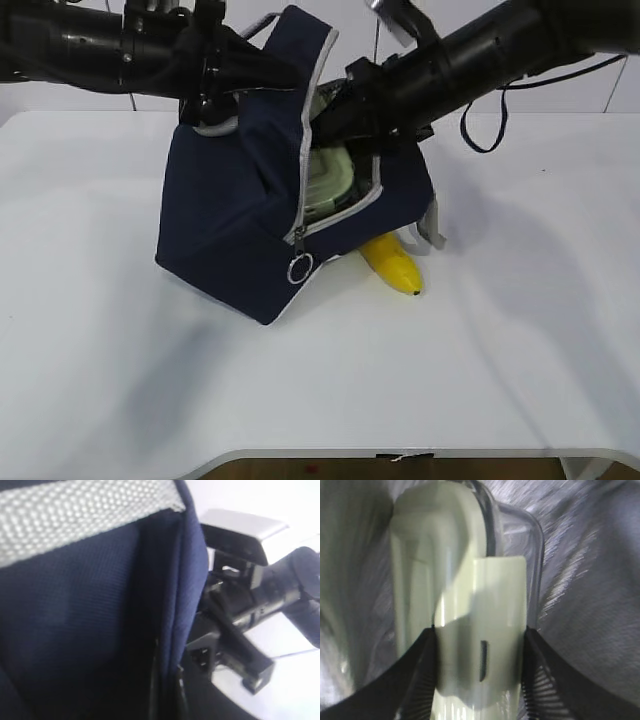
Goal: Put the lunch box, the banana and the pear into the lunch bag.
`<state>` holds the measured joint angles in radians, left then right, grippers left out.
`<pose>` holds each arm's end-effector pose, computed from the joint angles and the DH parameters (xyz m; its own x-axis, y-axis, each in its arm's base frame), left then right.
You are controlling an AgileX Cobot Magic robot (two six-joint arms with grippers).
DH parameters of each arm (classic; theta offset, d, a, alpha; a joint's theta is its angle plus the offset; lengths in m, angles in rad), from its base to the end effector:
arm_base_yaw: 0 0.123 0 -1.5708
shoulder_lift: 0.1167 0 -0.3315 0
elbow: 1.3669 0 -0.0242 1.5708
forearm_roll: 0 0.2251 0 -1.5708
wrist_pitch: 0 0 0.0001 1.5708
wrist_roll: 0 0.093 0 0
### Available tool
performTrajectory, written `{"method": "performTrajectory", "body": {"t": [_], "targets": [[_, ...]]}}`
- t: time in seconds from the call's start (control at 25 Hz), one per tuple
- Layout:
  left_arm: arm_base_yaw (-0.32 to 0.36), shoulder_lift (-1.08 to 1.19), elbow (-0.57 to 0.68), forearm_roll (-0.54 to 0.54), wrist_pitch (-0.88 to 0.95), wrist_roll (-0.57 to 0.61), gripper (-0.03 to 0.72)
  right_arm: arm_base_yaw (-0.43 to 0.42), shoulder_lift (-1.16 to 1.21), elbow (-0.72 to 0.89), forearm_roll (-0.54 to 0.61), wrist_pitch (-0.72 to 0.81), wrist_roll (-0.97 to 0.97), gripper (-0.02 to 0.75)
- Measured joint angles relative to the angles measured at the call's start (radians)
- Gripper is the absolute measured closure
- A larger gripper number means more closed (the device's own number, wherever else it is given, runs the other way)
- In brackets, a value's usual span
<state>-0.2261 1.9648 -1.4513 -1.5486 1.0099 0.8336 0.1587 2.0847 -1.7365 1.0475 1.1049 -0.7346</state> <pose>0.3929 -0.1712 0.3191 -0.8830 -0.1468 -0.4458 0.3806 0.3318 -0.8632 0.4317 0.1420 0.3051 -0.8156 -0.1773 -0.5508 -0.5457 0.5524 0.6302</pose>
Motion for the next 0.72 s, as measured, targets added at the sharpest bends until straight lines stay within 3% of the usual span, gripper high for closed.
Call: {"method": "performTrajectory", "body": {"t": [0.36,0.72], "targets": [[0.055,0.026,0.000,-0.011,0.058,0.067,0.688,0.056,0.074,0.000,0.014,-0.023,-0.008,0.390],[0.061,0.087,0.000,-0.074,0.128,0.143,0.688,0.057,0.125,-0.006,0.005,-0.046,-0.011,0.390]]}}
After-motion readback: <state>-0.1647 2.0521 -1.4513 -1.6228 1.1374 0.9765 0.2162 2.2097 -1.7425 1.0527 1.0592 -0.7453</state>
